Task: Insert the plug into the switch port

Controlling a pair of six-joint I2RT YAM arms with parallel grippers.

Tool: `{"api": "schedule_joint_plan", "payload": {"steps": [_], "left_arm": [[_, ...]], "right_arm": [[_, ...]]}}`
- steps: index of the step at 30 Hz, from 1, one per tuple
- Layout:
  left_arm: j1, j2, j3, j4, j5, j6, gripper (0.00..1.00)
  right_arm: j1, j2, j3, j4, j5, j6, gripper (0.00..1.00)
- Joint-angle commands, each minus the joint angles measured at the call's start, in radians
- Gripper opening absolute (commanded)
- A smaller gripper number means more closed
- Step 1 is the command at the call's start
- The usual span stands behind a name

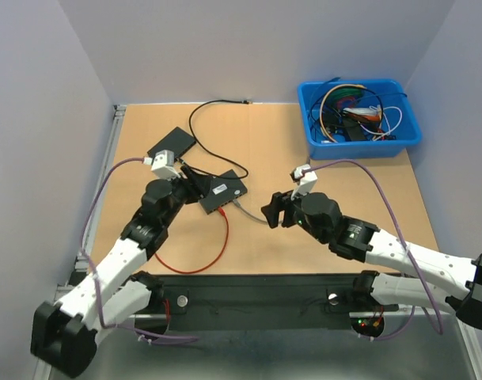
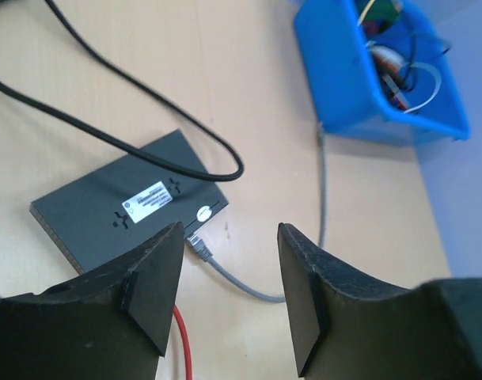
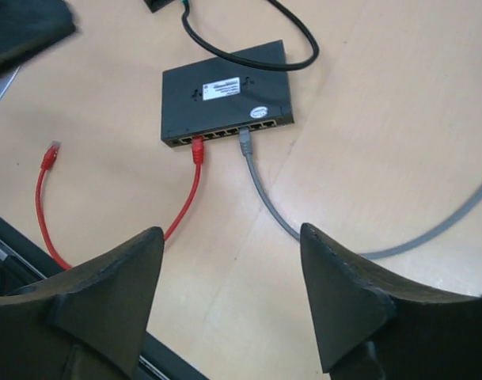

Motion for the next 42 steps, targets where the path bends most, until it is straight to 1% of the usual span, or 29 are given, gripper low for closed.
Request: {"api": "schedule_joint_plan", "payload": {"steps": [1, 2, 3, 4, 5, 6, 8, 9, 10, 11, 12, 13, 14, 16, 20, 23, 24, 25, 26, 27, 29, 31, 33, 36, 37, 39, 41, 42], "left_arm": [[-0.005, -0.240, -0.037, -0.219, -0.112, 0.039, 0.65], [-0.032, -0.286, -0.044, -0.244, -0.156, 0.024, 0.68], [-0.053, -0.366, -0.053, -0.244, -0.163, 0.022, 0.69], [-0.082, -0.398, -0.060, -0.242, -0.169, 0.018, 0.69], [-0.086, -0.423, -0.060, -0.251, -0.169, 0.012, 0.69], [-0.086, -0.452, -0.049, -0.300, -0.181, -0.016, 0.69], [-0.089, -0.468, -0.002, -0.334, -0.189, -0.024, 0.70], [-0.087, -0.472, 0.023, -0.354, -0.186, -0.027, 0.70], [-0.089, -0.466, 0.054, -0.407, -0.187, -0.025, 0.70], [-0.089, -0.463, 0.124, -0.440, -0.198, -0.018, 0.70], [-0.087, -0.450, 0.159, -0.471, -0.212, 0.010, 0.70], [-0.089, -0.442, 0.193, -0.533, -0.226, 0.024, 0.70], [-0.089, -0.439, 0.245, -0.563, -0.270, 0.036, 0.70], [-0.089, -0.443, 0.278, -0.616, -0.328, 0.060, 0.70], [-0.089, -0.480, 0.293, -0.617, -0.345, 0.102, 0.71], [-0.089, -0.488, 0.313, -0.621, -0.335, 0.151, 0.72], [-0.089, -0.486, 0.321, -0.627, -0.336, 0.168, 0.72], [-0.089, -0.482, 0.330, -0.636, -0.341, 0.186, 0.72], [-0.089, -0.479, 0.341, -0.641, -0.355, 0.220, 0.72], [-0.089, -0.476, 0.344, -0.643, -0.362, 0.234, 0.72], [-0.089, -0.480, 0.341, -0.643, -0.381, 0.249, 0.73], [-0.087, -0.494, 0.327, -0.629, -0.353, 0.248, 0.74], [-0.087, -0.502, 0.312, -0.624, -0.338, 0.239, 0.75], [-0.087, -0.517, 0.304, -0.621, -0.342, 0.234, 0.76], [-0.086, -0.517, 0.302, -0.620, -0.344, 0.235, 0.77], [-0.087, -0.517, 0.301, -0.623, -0.345, 0.231, 0.76], [-0.087, -0.518, 0.301, -0.626, -0.353, 0.223, 0.76], [-0.087, -0.520, 0.299, -0.627, -0.358, 0.220, 0.77]], "right_arm": [[0.002, -0.058, -0.032, -0.083, 0.054, 0.042, 0.77], [0.002, -0.068, -0.038, -0.090, 0.058, 0.050, 0.77], [0.002, -0.090, -0.045, -0.105, 0.057, 0.053, 0.78], [0.002, -0.099, -0.054, -0.113, 0.058, 0.061, 0.78], [0.002, -0.108, -0.057, -0.119, 0.064, 0.065, 0.79], [0.002, -0.125, -0.057, -0.134, 0.064, 0.068, 0.79], [0.002, -0.141, -0.049, -0.152, 0.069, 0.059, 0.79], [0.002, -0.147, -0.042, -0.166, 0.064, 0.053, 0.81], [0.002, -0.162, -0.033, -0.194, 0.072, 0.038, 0.82], [0.002, -0.168, -0.013, -0.208, 0.087, 0.036, 0.82], [0.002, -0.176, 0.000, -0.234, 0.096, 0.048, 0.83], [0.002, -0.185, 0.017, -0.246, 0.106, 0.055, 0.83], [0.002, -0.202, 0.044, -0.257, 0.116, 0.061, 0.84], [0.002, -0.222, 0.069, -0.277, 0.104, 0.058, 0.85], [0.002, -0.248, 0.130, -0.372, 0.098, 0.039, 0.87], [0.002, -0.274, 0.142, -0.429, 0.086, 0.096, 0.88], [0.002, -0.294, 0.139, -0.432, 0.066, 0.098, 0.96], [0.002, -0.300, 0.142, -0.461, 0.051, 0.102, 0.99], [0.002, -0.308, 0.145, -0.478, 0.048, 0.105, 0.99], [0.002, -0.329, 0.141, -0.513, 0.057, 0.108, 1.00], [0.002, -0.354, 0.132, -0.525, 0.086, 0.136, 1.00], [0.003, -0.374, 0.132, -0.524, 0.092, 0.134, 1.00], [0.003, -0.375, 0.183, -0.574, 0.101, 0.168, 1.00], [0.002, -0.398, 0.225, -0.600, 0.103, 0.125, 1.00], [0.002, -0.407, 0.221, -0.611, 0.160, 0.101, 1.00], [0.002, -0.440, 0.180, -0.636, 0.219, 0.125, 1.00], [0.002, -0.458, 0.166, -0.634, 0.233, 0.140, 1.00], [0.002, -0.467, 0.172, -0.634, 0.204, 0.131, 1.00]]}}
